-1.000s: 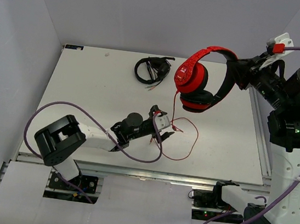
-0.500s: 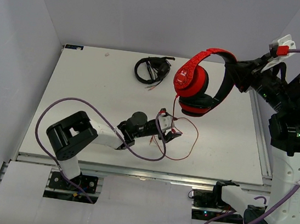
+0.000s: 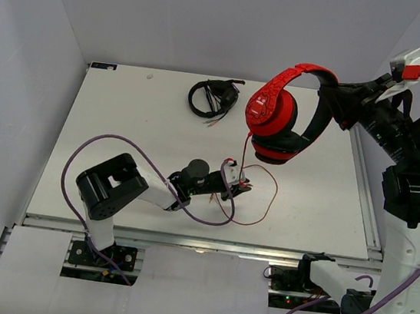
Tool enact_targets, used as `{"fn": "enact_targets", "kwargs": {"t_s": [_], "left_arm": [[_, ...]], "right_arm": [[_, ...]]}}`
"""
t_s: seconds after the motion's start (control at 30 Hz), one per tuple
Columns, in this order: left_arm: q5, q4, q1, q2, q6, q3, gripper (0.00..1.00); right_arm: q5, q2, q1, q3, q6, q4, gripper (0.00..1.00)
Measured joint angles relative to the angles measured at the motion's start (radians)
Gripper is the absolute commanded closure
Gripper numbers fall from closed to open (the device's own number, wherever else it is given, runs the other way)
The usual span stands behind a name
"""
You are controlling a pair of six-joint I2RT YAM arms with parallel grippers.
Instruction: Wrap the headphones
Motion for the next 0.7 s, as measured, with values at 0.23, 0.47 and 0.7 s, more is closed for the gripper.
{"fn": "enact_targets", "kwargs": {"t_s": [0.23,0.47,0.7], "left_arm": [[0.005,0.0,0.0,-0.011,-0.011,-0.015,1.0],[0.034,-0.122,0.0,-0.144,-0.007,-0.092,1.0],[0.061,-0.405,0.0,-0.34,0.098,-0.09,1.0]], "right_arm": [[0.012,-0.016,-0.002,0.003,0.0,0.0,0.92],[-0.022,-0.044,-0.007,-0.068,-0.023,0.011,0.92],[-0.182,-0.086,-0.007,-0.238,-0.107,0.021,0.92]]}}
